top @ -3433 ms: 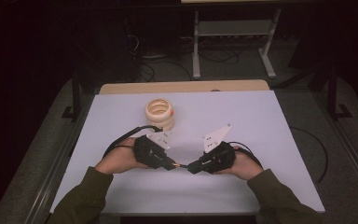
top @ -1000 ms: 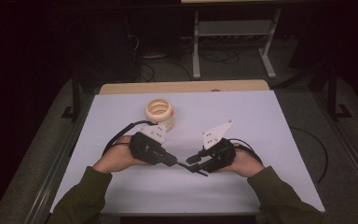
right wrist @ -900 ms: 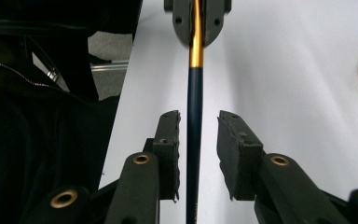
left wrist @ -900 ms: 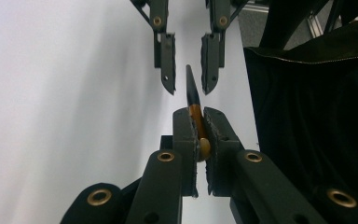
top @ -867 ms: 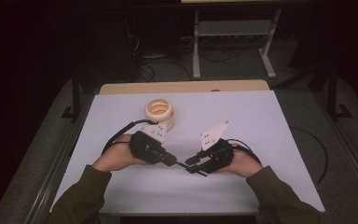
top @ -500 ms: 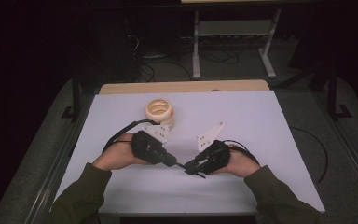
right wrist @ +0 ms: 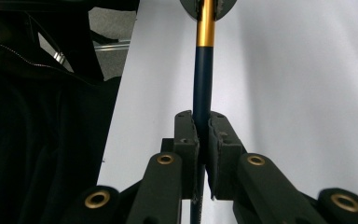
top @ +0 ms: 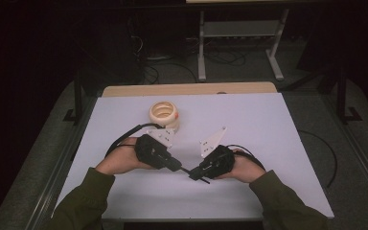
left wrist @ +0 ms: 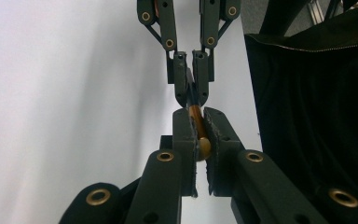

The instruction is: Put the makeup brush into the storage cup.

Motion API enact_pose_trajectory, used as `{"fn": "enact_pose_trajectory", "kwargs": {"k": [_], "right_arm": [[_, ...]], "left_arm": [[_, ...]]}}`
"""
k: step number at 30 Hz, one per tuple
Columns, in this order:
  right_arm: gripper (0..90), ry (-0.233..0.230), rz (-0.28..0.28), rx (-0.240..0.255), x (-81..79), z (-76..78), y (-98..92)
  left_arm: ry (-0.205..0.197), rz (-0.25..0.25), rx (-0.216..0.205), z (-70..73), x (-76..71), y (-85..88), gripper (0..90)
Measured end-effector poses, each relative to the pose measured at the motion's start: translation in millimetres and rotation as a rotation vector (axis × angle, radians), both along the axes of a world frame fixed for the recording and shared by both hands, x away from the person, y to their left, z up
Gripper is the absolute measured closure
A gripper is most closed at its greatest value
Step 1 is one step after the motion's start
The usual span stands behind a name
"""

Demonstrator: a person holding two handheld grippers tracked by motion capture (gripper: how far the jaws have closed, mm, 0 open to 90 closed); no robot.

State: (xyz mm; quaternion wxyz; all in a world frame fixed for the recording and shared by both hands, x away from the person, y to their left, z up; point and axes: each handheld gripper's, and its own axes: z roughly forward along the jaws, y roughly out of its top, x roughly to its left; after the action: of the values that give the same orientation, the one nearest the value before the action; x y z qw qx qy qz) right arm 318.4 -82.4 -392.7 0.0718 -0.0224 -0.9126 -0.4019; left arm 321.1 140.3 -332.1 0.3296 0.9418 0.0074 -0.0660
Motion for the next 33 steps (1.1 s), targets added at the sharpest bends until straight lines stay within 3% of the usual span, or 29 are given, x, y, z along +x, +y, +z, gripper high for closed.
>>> {"fn": "enact_pose_trajectory", "kwargs": {"k": [2,7,16,17,23,29,33], "right_arm": [[83.1,-0.004,0.000,0.003,0.5,-0.1,-0.3],[83.1,-0.003,-0.003,0.015,0.3,1.2,-1.3],[83.2,0.009,-0.034,0.077,0.5,3.9,-7.1],[83.2,-0.007,-0.033,0.089,1.7,3.6,-8.3],[83.2,0.006,-0.064,0.156,0.5,6.7,-12.2],[83.2,-0.006,-0.080,0.190,1.4,6.1,-11.6],[83.2,-0.009,-0.087,0.197,1.7,6.0,-10.8]], "left_arm": [[0.001,0.006,-0.016,-0.1,-0.2,0.8,82.9],[-0.014,0.036,-0.049,0.5,-0.1,5.6,71.5],[-0.038,0.111,-0.188,0.8,1.4,18.1,58.9],[-0.030,0.122,-0.201,0.8,0.8,19.2,58.4],[-0.034,0.135,-0.263,-0.7,-0.7,21.8,56.9],[-0.036,0.138,-0.325,-1.6,-1.0,23.3,60.5],[-0.028,0.137,-0.330,-3.2,-0.8,22.7,63.1]]}}
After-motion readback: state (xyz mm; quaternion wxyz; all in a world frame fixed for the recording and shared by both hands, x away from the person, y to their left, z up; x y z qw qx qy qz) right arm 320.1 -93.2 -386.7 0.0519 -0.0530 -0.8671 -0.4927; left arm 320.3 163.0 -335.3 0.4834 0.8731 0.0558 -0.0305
